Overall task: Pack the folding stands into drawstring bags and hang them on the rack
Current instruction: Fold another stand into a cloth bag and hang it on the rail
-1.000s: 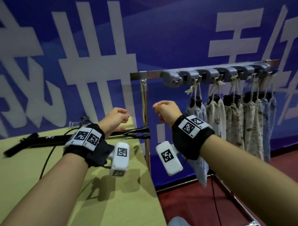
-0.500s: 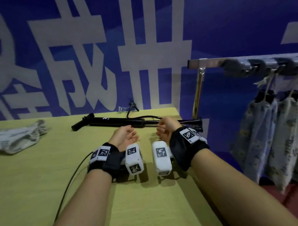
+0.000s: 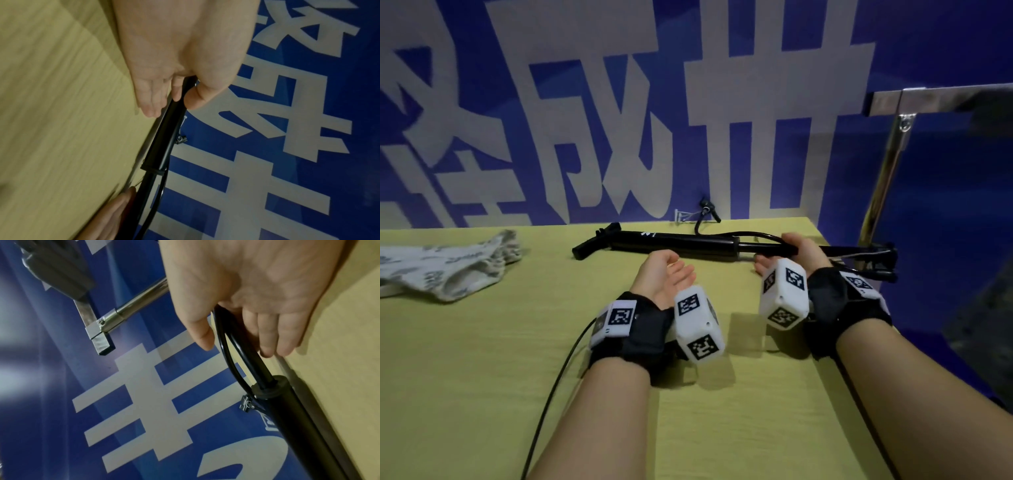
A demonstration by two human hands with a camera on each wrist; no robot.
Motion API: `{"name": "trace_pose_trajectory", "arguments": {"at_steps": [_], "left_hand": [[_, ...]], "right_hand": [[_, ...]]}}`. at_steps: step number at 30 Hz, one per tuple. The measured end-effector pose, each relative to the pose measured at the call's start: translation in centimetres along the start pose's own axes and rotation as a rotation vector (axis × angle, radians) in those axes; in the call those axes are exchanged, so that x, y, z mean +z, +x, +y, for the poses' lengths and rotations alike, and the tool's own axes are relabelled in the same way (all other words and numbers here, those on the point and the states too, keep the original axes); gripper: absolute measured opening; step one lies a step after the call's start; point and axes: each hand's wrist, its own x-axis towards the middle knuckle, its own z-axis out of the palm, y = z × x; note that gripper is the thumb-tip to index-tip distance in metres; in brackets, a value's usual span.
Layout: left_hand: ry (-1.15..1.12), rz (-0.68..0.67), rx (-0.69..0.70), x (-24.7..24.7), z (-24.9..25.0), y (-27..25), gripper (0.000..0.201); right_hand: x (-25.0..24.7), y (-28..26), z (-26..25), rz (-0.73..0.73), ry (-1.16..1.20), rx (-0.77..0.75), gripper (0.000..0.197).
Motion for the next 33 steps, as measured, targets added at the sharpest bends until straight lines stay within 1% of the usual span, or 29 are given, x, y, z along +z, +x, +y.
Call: {"name": "trace_pose_trajectory", "arguments": {"at_steps": [1,2,4,5,7,8,9,10,11,14,16,19,21,22,24,26,27,29,33], "left_hand": [[0.001,-0.007,0.018,0.1,0.0,0.0,0.017],[-0.008,-0.001,0.035,0.1,0.1,0.0,0.027],[-0.039,-0.004,0.043,0.1,0.2,0.1,0.047],[-0.062,-0.017,0.028,0.1,0.3,0.1,0.05],[-0.125,-0.033,-0.011,-0.3,0.4,0.2,0.05],[-0.153,-0.035,-0.031,-0.5,0.5,0.1,0.046],[-0.173,-0.039,-0.043,-0.6,0.6,-0.1,0.037],[-0.186,-0.03,-0.047,-0.8,0.6,-0.2,0.028],[-0.197,-0.016,-0.043,-0.9,0.6,-0.4,0.023],[-0.184,0.03,-0.006,-1.3,0.7,-0.9,0.023],[-0.192,0.071,0.021,-1.6,0.6,-1.2,0.022],[-0.235,0.102,0.061,-2.2,0.2,-2.1,0.032],[-0.251,0.068,0.094,-2.2,0.2,-2.5,0.036],[-0.254,0.028,0.106,-2.1,0.2,-2.6,0.04],[-0.273,-0.087,0.125,-1.5,0.2,-2.7,0.051],[-0.3,-0.213,0.143,-0.9,0.1,-2.9,0.064],[-0.311,-0.251,0.156,-0.6,0.0,-2.9,0.068],[-0.35,-0.257,0.18,-0.4,-0.1,-2.9,0.066],[-0.53,-0.174,0.236,-0.4,-0.1,-2.6,0.053]], "right_hand": [[0.2,-0.2,0.0,0.0,0.017,-0.009,0.032],[0.4,-0.5,-0.1,0.005,0.039,-0.022,0.025],[0.7,-0.9,0.0,0.021,0.082,-0.056,0.019],[0.7,-1.0,0.0,0.019,0.096,-0.065,0.017],[0.7,-1.3,0.2,0.004,0.086,-0.086,0.017],[0.7,-1.2,0.3,-0.006,0.075,-0.095,0.017],[0.6,-1.2,0.4,-0.012,0.079,-0.105,0.014],[0.5,-1.1,0.5,-0.019,0.081,-0.113,0.01],[0.4,-1.1,0.6,-0.025,0.074,-0.122,0.007],[0.1,-1.5,0.8,-0.045,0.037,-0.137,0.002],[0.0,-1.7,0.9,-0.066,0.013,-0.132,0.004],[-0.2,-2.1,1.0,-0.035,-0.004,-0.13,0.012],[-0.1,-2.2,1.1,0.014,0.001,-0.141,0.015],[0.0,-2.3,1.1,0.044,0.008,-0.152,0.013],[0.2,-2.8,1.1,0.095,0.031,-0.166,0.009],[0.4,-3.3,1.1,0.116,0.044,-0.155,0.012],[0.5,-3.5,1.1,0.119,0.047,-0.149,0.014],[0.6,-3.6,1.1,0.111,0.045,-0.137,0.015],[0.8,-3.1,1.5,0.046,0.021,-0.113,0.015]]}}
